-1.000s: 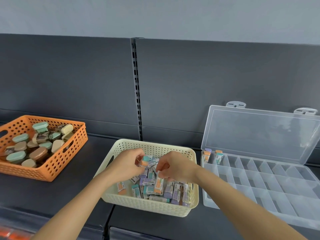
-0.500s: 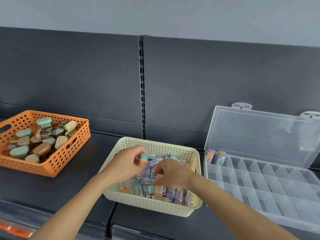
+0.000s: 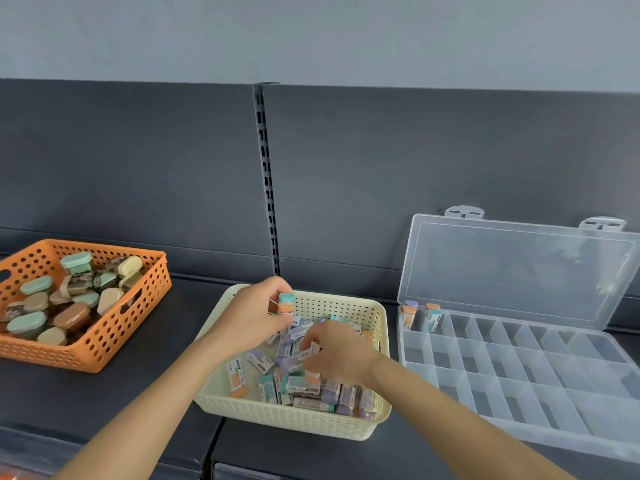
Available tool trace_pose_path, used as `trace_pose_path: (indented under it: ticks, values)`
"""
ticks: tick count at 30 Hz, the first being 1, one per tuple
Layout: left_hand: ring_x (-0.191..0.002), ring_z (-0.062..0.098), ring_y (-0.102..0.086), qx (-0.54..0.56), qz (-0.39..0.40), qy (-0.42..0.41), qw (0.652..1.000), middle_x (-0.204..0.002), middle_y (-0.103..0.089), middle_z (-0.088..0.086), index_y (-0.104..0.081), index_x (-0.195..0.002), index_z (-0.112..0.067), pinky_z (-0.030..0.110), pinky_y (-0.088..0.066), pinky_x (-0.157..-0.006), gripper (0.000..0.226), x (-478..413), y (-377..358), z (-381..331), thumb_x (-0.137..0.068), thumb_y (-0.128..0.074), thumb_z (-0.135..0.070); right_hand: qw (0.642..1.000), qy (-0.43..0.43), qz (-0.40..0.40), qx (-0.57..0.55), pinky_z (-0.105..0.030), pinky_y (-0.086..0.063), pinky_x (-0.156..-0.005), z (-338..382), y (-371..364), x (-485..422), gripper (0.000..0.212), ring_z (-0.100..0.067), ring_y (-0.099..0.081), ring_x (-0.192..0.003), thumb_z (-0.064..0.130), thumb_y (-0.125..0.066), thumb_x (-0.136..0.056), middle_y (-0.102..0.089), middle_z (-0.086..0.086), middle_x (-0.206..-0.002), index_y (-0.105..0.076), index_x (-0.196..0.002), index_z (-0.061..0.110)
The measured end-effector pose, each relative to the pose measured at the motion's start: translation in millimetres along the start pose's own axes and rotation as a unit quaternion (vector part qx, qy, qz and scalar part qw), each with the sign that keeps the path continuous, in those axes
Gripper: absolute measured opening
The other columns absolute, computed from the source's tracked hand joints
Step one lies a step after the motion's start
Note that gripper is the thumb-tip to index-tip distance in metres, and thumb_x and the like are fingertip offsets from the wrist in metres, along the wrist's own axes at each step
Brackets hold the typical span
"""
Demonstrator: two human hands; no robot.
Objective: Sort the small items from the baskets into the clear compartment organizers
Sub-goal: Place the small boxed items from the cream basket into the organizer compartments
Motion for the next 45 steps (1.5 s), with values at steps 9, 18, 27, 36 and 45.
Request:
trace_pose_path:
  ticks: [9,18,27,36,45]
  values:
    - [-0.083,0.004,-0.064,0.056,0.000,-0.064,0.996,-0.091,-0.065,-0.012,-0.057,-0.091,-0.029,0.027,-0.052,-0.077,0.022,-17,-22,-66,-0.081,-0.071,-0.016,0.977,-0.029,-0.183,-0.102,-0.020,-0.055,-0.057,-65,102,42,0.003,-0.011,-0.064,-0.073,0.018,-0.063,-0.088,-0.067,0.005,-0.087,-0.065,-0.088,0.020]
    - [-0.082,0.009,-0.065,0.087,0.051,-0.136,0.986,-0.091,-0.065,-0.009,-0.057,-0.090,-0.026,0.034,-0.056,-0.078,0.020,-44,-87,-156,-0.080,-0.069,-0.013,0.955,-0.103,-0.257,-0.110,-0.014,-0.044,-0.042,-160,170,83,0.013,-0.011,-0.066,-0.056,0.009,-0.054,-0.091,-0.066,-0.005,-0.079,-0.065,-0.085,0.011]
    - [-0.083,0.014,-0.062,0.032,0.090,-0.145,0.985,-0.093,-0.066,-0.002,-0.059,-0.095,-0.018,0.032,-0.054,-0.074,0.017,-73,-159,-205,-0.081,-0.068,-0.015,0.955,-0.127,-0.266,-0.027,-0.017,-0.049,-0.044,-211,189,99,0.015,-0.012,-0.062,-0.051,0.007,-0.050,-0.093,-0.062,-0.003,-0.082,-0.064,-0.089,0.012]
    - [-0.089,0.018,-0.060,-0.037,0.107,-0.142,0.983,-0.100,-0.064,-0.001,-0.059,-0.101,-0.017,0.038,-0.054,-0.080,0.020,-86,-202,-211,-0.083,-0.069,-0.018,0.955,-0.114,-0.271,0.031,-0.027,-0.052,-0.063,-228,195,106,0.018,-0.019,-0.058,-0.067,0.011,-0.050,-0.093,-0.064,-0.006,-0.084,-0.066,-0.102,0.007]
    - [-0.101,0.021,-0.050,-0.174,0.083,-0.187,0.963,-0.107,-0.061,0.001,-0.063,-0.107,-0.015,0.034,-0.044,-0.084,0.020,-87,-223,-210,-0.087,-0.060,-0.018,0.966,-0.105,-0.235,0.028,-0.028,-0.052,-0.063,-235,186,89,0.027,-0.019,-0.058,-0.065,0.001,-0.044,-0.088,-0.067,-0.009,-0.086,-0.067,-0.099,0.009]
Point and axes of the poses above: each hand's wrist, its own x-axis away from the middle knuckle, its own y-axis out of the back of the hand, z = x × y, the point moved 9 cm from there along -x, towards the middle knuckle
